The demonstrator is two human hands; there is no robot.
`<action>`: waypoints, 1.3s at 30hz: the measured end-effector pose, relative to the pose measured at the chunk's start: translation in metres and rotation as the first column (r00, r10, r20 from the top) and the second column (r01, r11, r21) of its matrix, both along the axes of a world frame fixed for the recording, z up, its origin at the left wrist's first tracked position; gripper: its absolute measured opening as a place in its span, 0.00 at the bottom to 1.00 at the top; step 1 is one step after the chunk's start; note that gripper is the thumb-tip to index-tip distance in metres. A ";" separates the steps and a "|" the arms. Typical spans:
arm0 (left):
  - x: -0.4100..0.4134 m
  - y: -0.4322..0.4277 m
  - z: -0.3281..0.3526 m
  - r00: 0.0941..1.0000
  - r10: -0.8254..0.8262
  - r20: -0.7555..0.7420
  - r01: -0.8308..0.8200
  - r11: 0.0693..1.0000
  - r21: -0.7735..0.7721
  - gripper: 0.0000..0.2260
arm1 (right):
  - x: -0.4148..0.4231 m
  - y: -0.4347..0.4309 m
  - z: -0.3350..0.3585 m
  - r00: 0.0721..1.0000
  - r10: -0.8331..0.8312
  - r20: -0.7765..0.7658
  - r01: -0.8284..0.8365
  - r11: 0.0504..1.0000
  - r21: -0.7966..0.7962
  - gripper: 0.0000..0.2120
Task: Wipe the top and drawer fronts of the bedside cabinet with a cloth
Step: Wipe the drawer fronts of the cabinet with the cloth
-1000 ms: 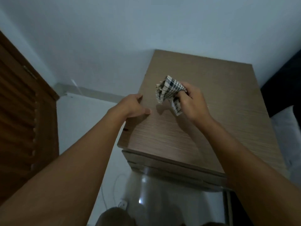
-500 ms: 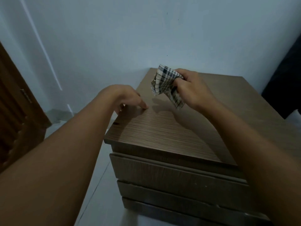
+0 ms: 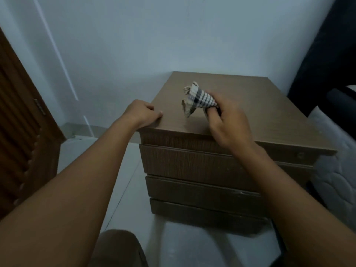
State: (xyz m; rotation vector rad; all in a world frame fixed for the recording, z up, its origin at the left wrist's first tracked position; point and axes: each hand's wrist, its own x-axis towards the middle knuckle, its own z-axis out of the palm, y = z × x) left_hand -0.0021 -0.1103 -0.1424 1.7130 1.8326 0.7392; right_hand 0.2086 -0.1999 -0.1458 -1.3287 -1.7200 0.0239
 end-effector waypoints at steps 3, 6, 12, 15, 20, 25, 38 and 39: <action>-0.004 -0.026 -0.012 0.992 0.011 0.129 -0.019 0.998 0.058 0.25 | -0.010 -0.032 -0.014 1.000 0.026 0.018 -0.027 0.998 0.060 0.19; -0.001 -0.052 -0.027 0.979 0.029 0.200 -0.058 0.988 0.142 0.27 | -0.018 -0.059 -0.030 0.999 0.023 -0.032 -0.022 0.999 0.037 0.20; 0.006 -0.081 -0.064 0.914 0.076 0.399 -0.160 0.970 0.184 0.35 | -0.018 -0.109 -0.082 0.953 -0.013 -0.302 0.011 1.000 -0.008 0.19; 0.013 -0.092 -0.080 0.889 0.086 0.449 -0.181 0.968 0.173 0.38 | -0.009 -0.131 -0.115 0.893 -0.112 -0.436 0.074 0.992 -0.102 0.18; 0.012 -0.095 -0.116 0.838 0.188 0.513 -0.214 0.977 -0.009 0.36 | 0.018 -0.154 -0.145 0.656 -0.375 -0.655 0.361 0.918 -0.164 0.19; 0.005 -0.091 -0.134 0.815 0.180 0.550 -0.205 0.979 -0.017 0.24 | 0.054 -0.152 -0.165 0.457 -0.502 -0.735 0.606 0.780 -0.157 0.22; -0.003 -0.081 -0.145 0.785 0.213 0.582 -0.280 0.960 0.025 0.18 | 0.057 -0.062 -0.183 0.484 -0.515 -0.707 0.616 0.775 -0.144 0.27; -0.004 -0.081 -0.147 0.778 0.214 0.590 -0.280 0.960 0.022 0.18 | 0.052 -0.057 -0.184 0.482 -0.517 -0.708 0.633 0.764 -0.127 0.28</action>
